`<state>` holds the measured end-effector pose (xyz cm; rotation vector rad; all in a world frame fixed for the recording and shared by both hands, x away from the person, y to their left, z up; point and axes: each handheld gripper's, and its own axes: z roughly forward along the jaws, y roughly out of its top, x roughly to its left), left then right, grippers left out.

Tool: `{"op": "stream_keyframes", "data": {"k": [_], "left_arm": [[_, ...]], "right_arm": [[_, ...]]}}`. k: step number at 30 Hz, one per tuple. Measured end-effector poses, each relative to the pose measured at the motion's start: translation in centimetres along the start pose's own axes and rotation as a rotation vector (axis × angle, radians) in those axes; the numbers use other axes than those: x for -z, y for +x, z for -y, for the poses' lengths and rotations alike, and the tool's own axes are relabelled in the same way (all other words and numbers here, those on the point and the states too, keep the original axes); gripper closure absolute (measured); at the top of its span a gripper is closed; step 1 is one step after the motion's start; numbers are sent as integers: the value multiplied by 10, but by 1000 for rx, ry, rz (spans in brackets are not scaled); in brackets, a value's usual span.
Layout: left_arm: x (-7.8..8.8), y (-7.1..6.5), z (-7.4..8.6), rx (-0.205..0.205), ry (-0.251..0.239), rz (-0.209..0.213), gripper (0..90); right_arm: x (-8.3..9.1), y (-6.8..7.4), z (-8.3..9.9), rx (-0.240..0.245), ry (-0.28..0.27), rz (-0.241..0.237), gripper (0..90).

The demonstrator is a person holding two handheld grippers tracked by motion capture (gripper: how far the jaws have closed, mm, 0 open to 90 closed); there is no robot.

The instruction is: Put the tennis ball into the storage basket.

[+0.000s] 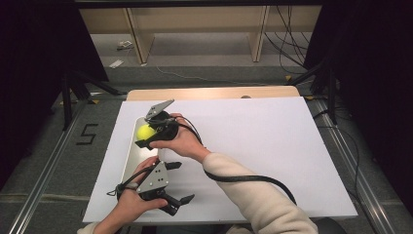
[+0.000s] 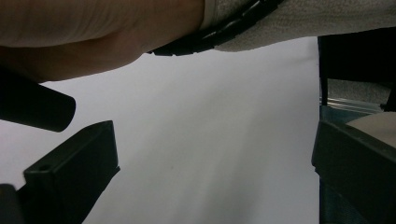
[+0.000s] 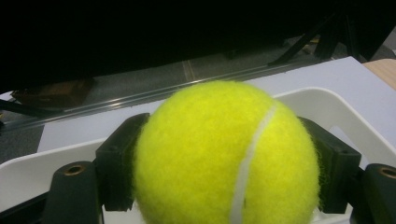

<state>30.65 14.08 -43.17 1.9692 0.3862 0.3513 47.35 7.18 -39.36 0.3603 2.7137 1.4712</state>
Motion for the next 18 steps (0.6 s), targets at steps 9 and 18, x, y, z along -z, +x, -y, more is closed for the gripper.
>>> {"op": "stream_keyframes", "data": {"k": [9, 18], "left_arm": [[0, 0, 0, 0, 2, 1, 0], [0, 0, 0, 2, 3, 2, 0]], "right_arm": [[-3, -1, 0, -6, 11, -2, 263], [-9, -2, 2, 1, 34, -9, 262]]}}
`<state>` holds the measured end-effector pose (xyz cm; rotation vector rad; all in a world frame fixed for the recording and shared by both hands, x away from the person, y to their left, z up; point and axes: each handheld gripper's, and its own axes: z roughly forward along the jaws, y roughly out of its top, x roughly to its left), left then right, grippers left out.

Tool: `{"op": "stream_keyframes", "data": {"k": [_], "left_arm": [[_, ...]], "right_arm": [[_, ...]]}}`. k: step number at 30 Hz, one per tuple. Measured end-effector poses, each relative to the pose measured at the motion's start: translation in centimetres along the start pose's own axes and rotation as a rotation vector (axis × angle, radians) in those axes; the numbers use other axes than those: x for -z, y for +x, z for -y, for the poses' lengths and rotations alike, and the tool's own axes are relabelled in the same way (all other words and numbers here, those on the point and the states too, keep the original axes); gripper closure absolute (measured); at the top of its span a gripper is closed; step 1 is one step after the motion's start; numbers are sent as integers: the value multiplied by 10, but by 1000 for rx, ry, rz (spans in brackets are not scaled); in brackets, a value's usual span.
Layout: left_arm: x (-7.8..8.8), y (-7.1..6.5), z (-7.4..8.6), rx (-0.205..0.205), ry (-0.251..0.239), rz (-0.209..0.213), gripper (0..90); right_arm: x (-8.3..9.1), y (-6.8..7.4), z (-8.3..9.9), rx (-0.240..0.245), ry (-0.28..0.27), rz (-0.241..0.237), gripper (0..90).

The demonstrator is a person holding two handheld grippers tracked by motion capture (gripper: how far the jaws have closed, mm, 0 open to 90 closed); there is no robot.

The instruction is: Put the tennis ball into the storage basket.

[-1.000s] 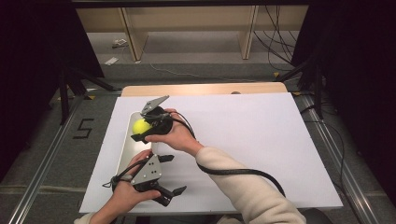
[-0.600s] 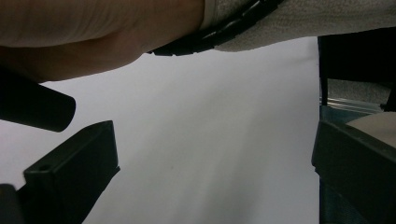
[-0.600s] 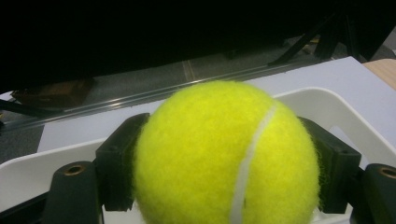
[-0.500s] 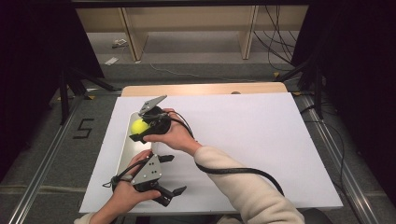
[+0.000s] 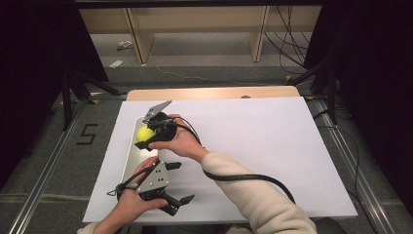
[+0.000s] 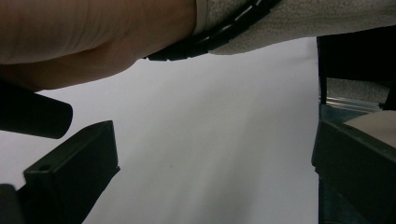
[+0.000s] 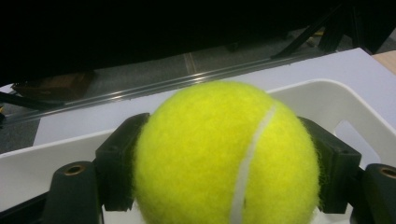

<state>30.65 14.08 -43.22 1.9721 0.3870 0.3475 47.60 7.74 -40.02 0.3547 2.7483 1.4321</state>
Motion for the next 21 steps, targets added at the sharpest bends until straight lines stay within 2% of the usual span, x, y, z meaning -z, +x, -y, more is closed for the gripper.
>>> {"op": "stream_keyframes", "data": {"k": [21], "left_arm": [[0, 0, 0, -2, -2, -2, 0]], "right_arm": [[-11, 0, 1, -5, 35, -18, 262]]}}
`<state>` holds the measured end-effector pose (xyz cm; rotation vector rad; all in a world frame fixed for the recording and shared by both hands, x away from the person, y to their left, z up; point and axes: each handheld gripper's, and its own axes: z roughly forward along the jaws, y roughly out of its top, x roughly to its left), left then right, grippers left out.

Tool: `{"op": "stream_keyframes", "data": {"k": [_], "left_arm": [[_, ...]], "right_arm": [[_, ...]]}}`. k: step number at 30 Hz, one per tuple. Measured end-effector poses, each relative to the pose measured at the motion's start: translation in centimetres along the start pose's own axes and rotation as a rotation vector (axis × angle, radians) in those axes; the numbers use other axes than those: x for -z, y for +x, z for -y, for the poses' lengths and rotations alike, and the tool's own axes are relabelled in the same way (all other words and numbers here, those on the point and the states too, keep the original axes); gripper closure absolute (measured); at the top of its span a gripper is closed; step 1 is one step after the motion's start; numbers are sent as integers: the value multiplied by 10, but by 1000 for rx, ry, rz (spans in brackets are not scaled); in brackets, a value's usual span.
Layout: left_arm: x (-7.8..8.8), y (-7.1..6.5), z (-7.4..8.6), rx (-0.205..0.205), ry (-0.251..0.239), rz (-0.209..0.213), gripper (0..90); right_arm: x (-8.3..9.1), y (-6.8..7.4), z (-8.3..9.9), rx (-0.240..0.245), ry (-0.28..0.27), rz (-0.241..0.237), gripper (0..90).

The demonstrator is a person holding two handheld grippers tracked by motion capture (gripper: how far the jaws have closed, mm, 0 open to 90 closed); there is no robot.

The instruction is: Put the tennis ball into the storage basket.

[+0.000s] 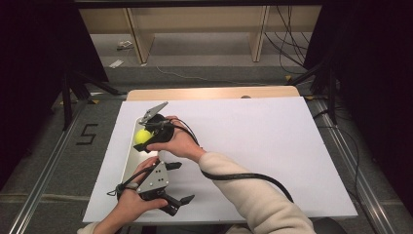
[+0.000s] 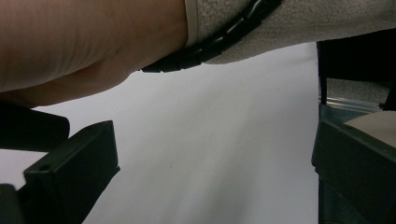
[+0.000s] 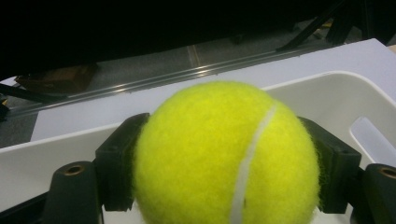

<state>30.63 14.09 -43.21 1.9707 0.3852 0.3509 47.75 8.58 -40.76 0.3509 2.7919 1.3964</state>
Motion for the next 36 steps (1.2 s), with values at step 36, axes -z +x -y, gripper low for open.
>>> {"op": "stream_keyframes", "data": {"k": [36], "left_arm": [[0, -1, 0, -4, 2, 6, 0]], "right_arm": [[-15, -1, 6, -3, 55, -11, 260]]}}
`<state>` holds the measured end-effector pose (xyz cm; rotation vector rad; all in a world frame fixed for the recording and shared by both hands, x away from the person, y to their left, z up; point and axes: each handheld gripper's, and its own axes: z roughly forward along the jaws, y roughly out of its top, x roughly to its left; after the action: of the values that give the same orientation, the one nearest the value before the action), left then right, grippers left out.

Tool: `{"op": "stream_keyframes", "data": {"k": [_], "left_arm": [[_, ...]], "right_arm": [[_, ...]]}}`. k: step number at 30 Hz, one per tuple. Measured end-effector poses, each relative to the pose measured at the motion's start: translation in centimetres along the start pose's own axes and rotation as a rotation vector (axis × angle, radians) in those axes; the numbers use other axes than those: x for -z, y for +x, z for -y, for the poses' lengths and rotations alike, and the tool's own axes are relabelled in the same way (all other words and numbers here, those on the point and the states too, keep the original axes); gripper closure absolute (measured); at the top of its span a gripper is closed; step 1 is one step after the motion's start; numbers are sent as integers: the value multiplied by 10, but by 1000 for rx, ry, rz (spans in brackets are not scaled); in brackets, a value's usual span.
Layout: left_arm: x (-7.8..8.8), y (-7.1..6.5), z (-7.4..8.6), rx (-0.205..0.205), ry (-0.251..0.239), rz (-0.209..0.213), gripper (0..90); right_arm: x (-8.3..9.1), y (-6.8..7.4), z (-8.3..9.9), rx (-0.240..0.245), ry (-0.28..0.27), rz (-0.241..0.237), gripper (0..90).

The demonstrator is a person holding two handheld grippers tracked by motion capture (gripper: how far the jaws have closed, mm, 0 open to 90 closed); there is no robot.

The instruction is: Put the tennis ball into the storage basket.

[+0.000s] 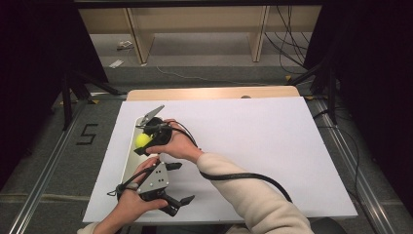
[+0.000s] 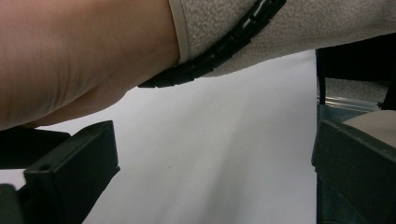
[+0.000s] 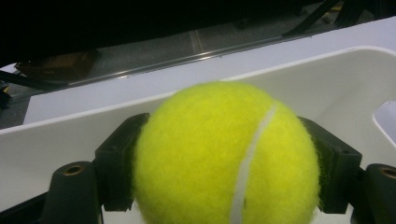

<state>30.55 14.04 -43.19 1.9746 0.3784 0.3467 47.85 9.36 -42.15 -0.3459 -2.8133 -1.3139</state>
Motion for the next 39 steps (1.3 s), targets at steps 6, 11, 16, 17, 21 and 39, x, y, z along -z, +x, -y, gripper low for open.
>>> {"op": "stream_keyframes", "data": {"k": [6, 11, 16, 17, 21, 39], "left_arm": [[0, 0, 0, 0, 0, 1, 0], [0, 0, 0, 0, 0, 1, 0], [0, 0, 0, 0, 1, 1, 0], [0, 0, 0, 0, 1, 0, 0], [0, 0, 0, -1, 1, 0, 0], [0, 0, 0, -1, 1, -1, 0]], "right_arm": [[-2, 0, 1, 1, 7, 1, 259], [-2, 0, 1, -1, 8, 0, 259], [-2, 0, 1, -3, 9, 0, 257], [-2, -1, 1, -3, 9, 0, 257], [-2, -1, 1, -1, 6, -3, 253], [10, -7, 2, -27, -64, 24, 157]]}}
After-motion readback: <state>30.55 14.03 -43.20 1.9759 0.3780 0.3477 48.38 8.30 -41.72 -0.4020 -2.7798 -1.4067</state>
